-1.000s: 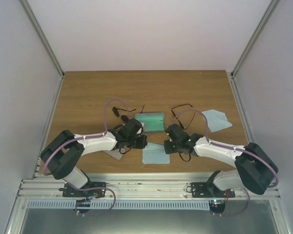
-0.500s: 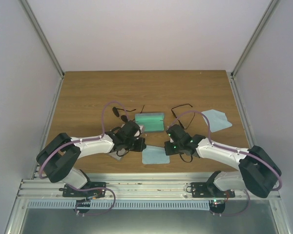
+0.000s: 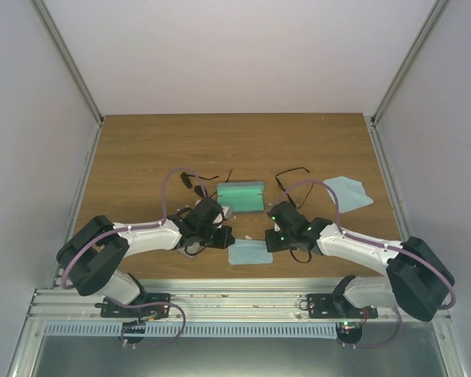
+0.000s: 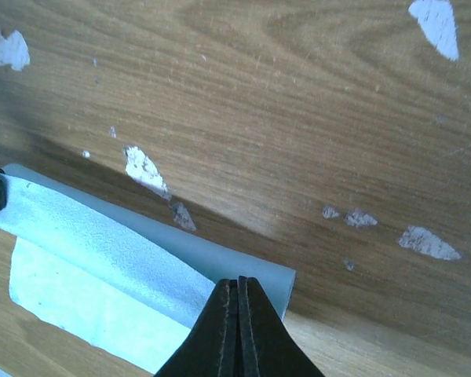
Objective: Organize the sunglasses
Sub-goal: Fold the glasses cleaning cloth at the center of the board.
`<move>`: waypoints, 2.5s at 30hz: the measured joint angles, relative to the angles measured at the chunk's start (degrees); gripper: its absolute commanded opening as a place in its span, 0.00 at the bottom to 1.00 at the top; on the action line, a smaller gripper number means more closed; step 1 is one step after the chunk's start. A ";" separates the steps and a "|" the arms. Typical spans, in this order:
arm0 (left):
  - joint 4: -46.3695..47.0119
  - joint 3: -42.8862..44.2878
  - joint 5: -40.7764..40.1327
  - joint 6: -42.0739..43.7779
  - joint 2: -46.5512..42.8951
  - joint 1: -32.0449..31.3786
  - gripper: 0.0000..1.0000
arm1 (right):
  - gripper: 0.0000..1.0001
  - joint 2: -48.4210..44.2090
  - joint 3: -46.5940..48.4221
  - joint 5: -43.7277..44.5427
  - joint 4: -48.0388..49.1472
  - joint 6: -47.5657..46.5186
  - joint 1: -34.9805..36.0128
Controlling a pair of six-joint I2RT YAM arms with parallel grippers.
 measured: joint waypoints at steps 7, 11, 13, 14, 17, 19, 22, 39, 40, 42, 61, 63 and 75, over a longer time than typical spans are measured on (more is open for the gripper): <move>0.81 -0.72 1.07 -0.68 0.13 0.00 0.00 | 0.01 0.02 -0.83 -1.46 -0.07 -0.28 0.04; 1.29 -0.94 1.73 -1.07 0.66 0.00 0.00 | 0.01 0.46 -0.92 -1.66 -0.04 -0.33 0.04; 1.49 -1.20 2.03 -1.38 0.79 0.00 0.00 | 0.01 0.87 -1.03 -1.75 -0.04 -0.35 0.04; 1.51 -1.36 2.14 -1.51 0.85 0.00 0.00 | 0.01 1.01 -1.20 -1.81 -0.04 -0.35 0.04; 1.86 -1.79 2.45 -1.95 1.07 0.00 0.00 | 0.01 1.20 -1.40 -1.95 -0.04 -0.33 0.04; 2.01 -1.99 2.58 -2.10 1.16 0.00 0.00 | 0.01 1.36 -1.40 -1.92 -0.02 -0.35 0.04; 2.32 -2.03 2.84 -2.16 1.53 0.00 0.02 | 0.01 1.75 -1.40 -1.95 0.00 -0.35 0.07; 4.15 -3.10 9.46 -1.25 1.22 -0.15 0.44 | 0.26 -0.90 -5.01 -10.67 1.99 -1.92 0.55; 4.11 -3.72 9.81 -1.18 0.48 -0.20 0.44 | 0.27 -1.64 -5.29 -11.10 1.84 -1.86 0.63; 3.80 -4.90 10.25 -0.92 -1.36 -0.31 0.45 | 0.28 -3.19 -5.66 -11.78 1.33 -1.77 0.74; 8.74 -4.66 10.27 -5.49 0.87 -0.72 0.14 | 0.13 3.67 -0.92 -9.77 7.04 2.73 1.36; 8.50 -4.04 8.74 -6.05 1.88 -0.83 0.13 | 0.13 5.38 -0.52 -8.66 8.41 3.80 1.44; 3.91 -2.19 1.88 -7.52 3.19 -1.16 0.13 | 0.21 4.20 -0.98 6.78 1.09 10.62 1.70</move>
